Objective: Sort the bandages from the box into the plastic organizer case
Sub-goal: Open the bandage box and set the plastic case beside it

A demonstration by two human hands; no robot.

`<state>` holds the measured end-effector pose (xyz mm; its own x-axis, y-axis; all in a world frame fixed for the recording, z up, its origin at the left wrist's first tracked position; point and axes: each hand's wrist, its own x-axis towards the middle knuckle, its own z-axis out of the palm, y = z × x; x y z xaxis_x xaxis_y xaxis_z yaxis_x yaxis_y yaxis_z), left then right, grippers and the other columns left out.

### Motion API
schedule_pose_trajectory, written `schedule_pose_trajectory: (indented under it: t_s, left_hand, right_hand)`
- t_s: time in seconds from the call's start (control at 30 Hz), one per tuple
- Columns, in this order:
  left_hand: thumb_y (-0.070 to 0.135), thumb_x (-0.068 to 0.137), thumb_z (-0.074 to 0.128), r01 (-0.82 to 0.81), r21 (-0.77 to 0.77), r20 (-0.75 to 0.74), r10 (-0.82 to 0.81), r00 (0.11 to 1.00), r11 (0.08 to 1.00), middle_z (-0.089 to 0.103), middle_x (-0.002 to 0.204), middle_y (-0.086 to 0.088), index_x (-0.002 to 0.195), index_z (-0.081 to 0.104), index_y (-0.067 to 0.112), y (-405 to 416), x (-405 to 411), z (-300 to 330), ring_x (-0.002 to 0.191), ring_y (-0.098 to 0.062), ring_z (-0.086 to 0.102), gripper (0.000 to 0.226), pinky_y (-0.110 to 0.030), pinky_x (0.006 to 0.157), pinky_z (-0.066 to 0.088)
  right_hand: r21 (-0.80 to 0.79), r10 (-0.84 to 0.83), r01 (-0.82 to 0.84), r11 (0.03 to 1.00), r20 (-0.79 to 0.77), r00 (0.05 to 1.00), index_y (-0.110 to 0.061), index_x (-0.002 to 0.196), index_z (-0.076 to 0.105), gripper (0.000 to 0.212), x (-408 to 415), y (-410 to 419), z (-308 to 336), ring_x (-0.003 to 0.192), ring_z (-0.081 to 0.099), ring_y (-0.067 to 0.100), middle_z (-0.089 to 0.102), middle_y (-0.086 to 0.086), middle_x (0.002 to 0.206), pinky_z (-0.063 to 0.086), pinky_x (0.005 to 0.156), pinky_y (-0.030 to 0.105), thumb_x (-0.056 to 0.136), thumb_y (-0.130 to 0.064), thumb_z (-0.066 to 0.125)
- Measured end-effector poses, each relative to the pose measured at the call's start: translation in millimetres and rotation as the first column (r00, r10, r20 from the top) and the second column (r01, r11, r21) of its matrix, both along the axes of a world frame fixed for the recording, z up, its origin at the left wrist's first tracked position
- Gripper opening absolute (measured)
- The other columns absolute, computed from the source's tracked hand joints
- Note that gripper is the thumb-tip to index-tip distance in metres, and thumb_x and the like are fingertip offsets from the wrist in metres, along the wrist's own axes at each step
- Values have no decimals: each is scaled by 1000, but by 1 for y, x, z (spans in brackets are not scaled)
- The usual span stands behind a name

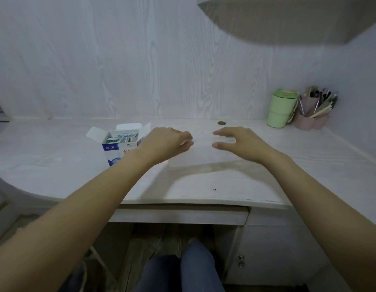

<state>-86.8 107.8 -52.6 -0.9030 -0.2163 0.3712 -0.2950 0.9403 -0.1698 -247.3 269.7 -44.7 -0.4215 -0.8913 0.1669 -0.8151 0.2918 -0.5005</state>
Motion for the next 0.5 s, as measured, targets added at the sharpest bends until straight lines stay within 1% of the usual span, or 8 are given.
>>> schedule_pose_trajectory:
  t_s: [0.1,0.17,0.2,0.3,0.37,0.4,0.43,0.5]
  left_hand:
    - [39,100,37,-32,30,-216,38,976,999,69,105,3,115,59,21,0,-7,6,90,-29,64,33,-36,72,46]
    - [38,101,37,-47,54,-283,61,957,997,69,104,4,114,59,20,-2,-11,13,87,-28,64,31,-36,71,46]
    - [39,101,36,-54,59,-291,69,954,997,69,103,4,113,59,20,-3,-13,14,86,-27,63,32,-36,71,46]
    - [35,101,39,-76,91,-358,104,928,993,67,102,1,111,59,18,-5,-20,13,88,-26,61,29,-35,67,43]
    - [20,95,54,-72,69,-467,96,879,995,64,103,-4,107,64,15,-4,-25,13,94,-27,58,16,-36,64,45]
    - [8,86,64,-99,9,-503,90,860,995,63,101,-8,104,66,14,-5,-29,13,93,-30,57,19,-36,64,46]
    - [-5,74,69,-155,-55,-518,104,849,986,61,99,-11,103,68,13,-6,-34,12,90,-32,56,34,-36,66,44]
    - [-20,55,66,-250,-118,-511,157,845,961,57,94,-14,108,67,14,-4,-43,10,79,-31,54,63,-34,63,39]
  right_hand:
    - [-244,-134,130,961,1,991,-19,134,49,51,-8,-7,0,124,44,14,46,3,135,25,93,12,89,-37,63]
    - [-349,-212,234,908,99,972,-16,135,46,54,-14,-12,-2,121,47,21,46,11,130,33,98,20,87,-32,66]
    - [-354,-234,277,893,161,959,-15,137,43,58,-17,-14,-4,120,47,23,46,13,129,36,98,25,86,-31,67]
    - [-268,-244,336,903,323,914,-13,144,28,71,-19,-17,-13,118,51,23,48,13,133,37,87,24,86,-27,68]
    - [-218,-243,345,913,390,888,-13,147,22,75,-20,-19,-20,121,51,21,48,11,137,37,85,23,88,-25,66]
    - [-201,-242,341,919,397,886,-13,147,21,74,-20,-21,-23,123,50,22,48,10,138,36,86,23,89,-25,66]
    - [-185,-237,330,926,397,887,-13,147,22,73,-21,-23,-26,124,48,22,47,11,139,35,87,22,89,-25,65]
    - [-145,-229,305,941,392,891,-13,145,24,68,-23,-29,-30,127,45,24,45,13,141,33,88,22,90,-25,63]
